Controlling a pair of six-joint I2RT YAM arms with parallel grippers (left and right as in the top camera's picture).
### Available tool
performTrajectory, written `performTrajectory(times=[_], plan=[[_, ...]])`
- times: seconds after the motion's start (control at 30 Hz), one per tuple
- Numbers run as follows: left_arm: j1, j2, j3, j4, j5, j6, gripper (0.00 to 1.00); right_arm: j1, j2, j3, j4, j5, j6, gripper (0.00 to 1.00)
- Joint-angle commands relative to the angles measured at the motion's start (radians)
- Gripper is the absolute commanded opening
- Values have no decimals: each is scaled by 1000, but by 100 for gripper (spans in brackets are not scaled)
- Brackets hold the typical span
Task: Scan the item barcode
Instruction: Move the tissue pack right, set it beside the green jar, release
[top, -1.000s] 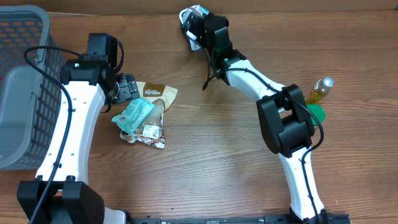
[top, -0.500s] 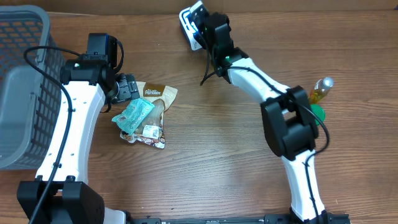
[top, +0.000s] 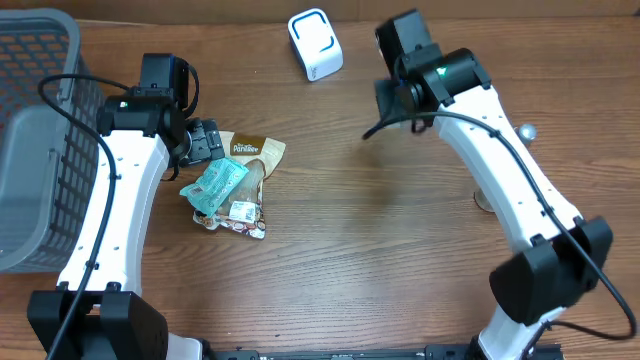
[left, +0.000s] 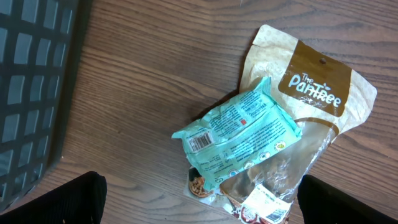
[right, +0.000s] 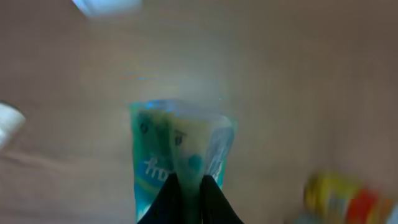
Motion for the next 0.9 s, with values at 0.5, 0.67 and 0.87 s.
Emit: performTrajectory(times=[0.5, 0.67, 0.87], plan=[[-3, 3, 9, 0, -2, -10, 99, -150, 48, -376, 40, 1, 180, 38], [-3, 3, 9, 0, -2, -10, 100, -153, 48, -381, 82, -93, 180, 49], [-3, 3, 9, 0, -3, -10, 100, -133, 48, -407, 135, -336, 180, 44]])
